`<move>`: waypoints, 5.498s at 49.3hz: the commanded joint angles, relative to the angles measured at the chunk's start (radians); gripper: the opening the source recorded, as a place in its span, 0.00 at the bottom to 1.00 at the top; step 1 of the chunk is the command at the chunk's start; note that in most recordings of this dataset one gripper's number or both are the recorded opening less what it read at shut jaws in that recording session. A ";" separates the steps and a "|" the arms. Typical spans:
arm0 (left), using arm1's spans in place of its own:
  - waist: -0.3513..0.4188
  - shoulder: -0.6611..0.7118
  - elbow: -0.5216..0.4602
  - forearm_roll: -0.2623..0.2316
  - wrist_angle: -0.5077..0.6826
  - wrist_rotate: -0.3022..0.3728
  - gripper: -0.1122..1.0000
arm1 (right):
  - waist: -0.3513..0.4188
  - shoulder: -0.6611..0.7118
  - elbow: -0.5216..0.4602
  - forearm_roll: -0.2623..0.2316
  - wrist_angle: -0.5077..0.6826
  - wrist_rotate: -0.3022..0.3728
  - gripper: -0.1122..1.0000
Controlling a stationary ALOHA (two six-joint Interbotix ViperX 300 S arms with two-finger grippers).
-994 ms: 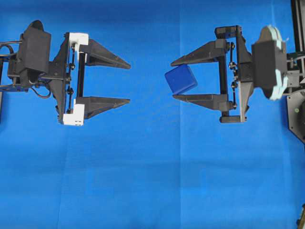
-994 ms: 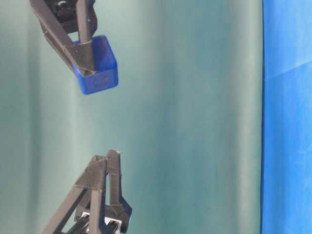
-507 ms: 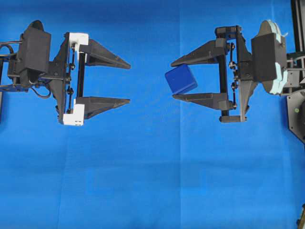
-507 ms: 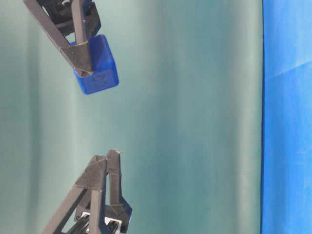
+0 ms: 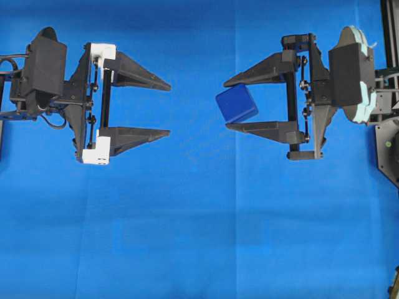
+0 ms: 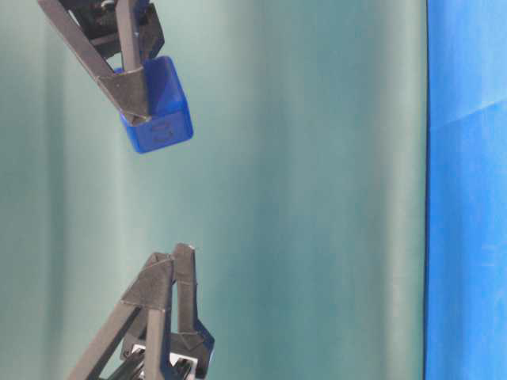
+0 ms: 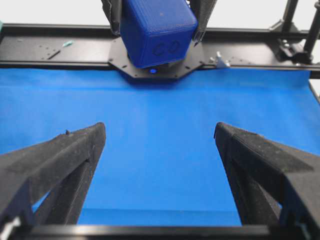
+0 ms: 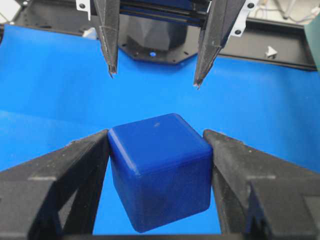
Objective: Handover the blue block to the right arm after grasping it with the left arm, then place it in the designated position.
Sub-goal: 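Carry the blue cube with the right gripper toward the table, then lower the cube onto the table and open the right gripper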
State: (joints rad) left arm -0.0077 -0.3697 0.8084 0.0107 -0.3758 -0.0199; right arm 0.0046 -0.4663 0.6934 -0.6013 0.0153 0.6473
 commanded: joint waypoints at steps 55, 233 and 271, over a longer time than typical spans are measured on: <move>-0.003 -0.011 -0.020 0.003 -0.008 -0.002 0.94 | 0.034 -0.012 -0.014 0.032 0.176 0.011 0.57; -0.008 -0.005 -0.026 0.003 -0.009 -0.002 0.94 | -0.106 0.565 0.091 0.072 -0.262 0.078 0.57; -0.008 -0.008 -0.025 0.003 -0.009 0.002 0.94 | -0.095 0.518 0.077 0.106 -0.229 0.080 0.90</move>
State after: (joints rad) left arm -0.0138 -0.3666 0.8069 0.0123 -0.3758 -0.0199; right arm -0.0982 0.0982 0.7900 -0.4970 -0.2255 0.7271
